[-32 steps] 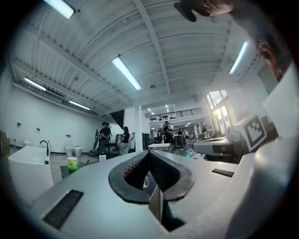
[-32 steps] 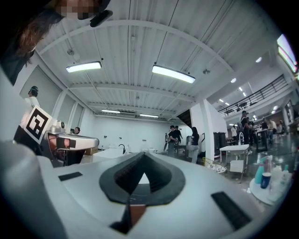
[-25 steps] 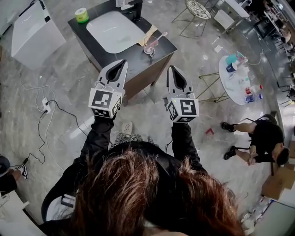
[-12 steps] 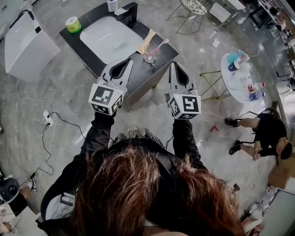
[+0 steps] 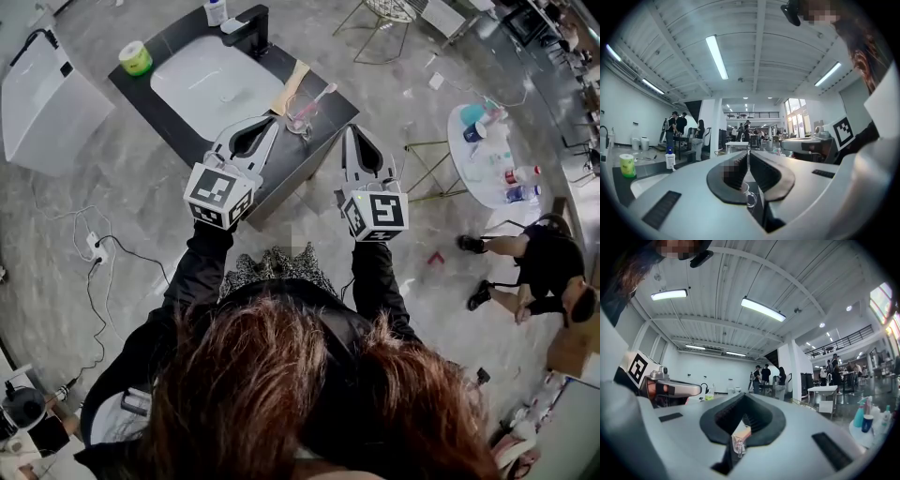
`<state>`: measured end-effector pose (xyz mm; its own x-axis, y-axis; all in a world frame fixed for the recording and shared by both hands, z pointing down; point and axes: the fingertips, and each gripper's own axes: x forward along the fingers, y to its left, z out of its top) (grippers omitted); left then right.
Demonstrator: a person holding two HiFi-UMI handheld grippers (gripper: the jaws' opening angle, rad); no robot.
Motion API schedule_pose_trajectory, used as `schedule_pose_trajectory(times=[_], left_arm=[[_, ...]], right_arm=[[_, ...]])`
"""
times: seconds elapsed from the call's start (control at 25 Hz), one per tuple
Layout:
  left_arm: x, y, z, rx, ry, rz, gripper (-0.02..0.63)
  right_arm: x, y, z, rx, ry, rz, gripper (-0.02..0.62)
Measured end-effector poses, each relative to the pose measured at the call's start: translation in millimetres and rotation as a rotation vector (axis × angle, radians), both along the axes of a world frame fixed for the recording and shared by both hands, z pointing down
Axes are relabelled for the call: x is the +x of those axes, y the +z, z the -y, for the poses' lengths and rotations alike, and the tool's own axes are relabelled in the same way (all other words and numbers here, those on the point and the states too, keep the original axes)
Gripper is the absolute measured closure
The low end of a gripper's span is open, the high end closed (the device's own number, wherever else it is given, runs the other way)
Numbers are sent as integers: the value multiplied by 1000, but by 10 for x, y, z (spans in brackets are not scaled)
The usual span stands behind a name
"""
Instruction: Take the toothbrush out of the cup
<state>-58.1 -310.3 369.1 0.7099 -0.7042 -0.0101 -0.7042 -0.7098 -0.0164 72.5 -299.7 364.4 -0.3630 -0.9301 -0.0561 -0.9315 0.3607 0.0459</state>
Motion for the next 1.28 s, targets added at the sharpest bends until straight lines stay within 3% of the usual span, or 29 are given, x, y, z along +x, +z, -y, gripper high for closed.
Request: schedule_pose_trajectory(times=[0.32, 0.6, 0.72, 0.88, 1.12, 1.28], left_arm=[[200, 82, 406, -25, -11, 22, 597], [458, 236, 699, -43, 37, 97, 592], [546, 389, 831, -75, 55, 153, 440], [651, 589, 989, -108, 97, 225, 419], [828, 997, 1185, -144, 203, 425, 419], [944, 1122, 1263, -170, 262, 497, 419]], right_arm=[[131, 34, 380, -9, -33, -3, 591], [286, 97, 657, -25, -42, -10, 591], [365, 130, 747, -38, -34, -10, 592], [447, 159, 844, -48, -27, -3, 591], [486, 246, 955, -70, -31, -17, 591], [503, 294, 985, -83, -29, -20, 591]])
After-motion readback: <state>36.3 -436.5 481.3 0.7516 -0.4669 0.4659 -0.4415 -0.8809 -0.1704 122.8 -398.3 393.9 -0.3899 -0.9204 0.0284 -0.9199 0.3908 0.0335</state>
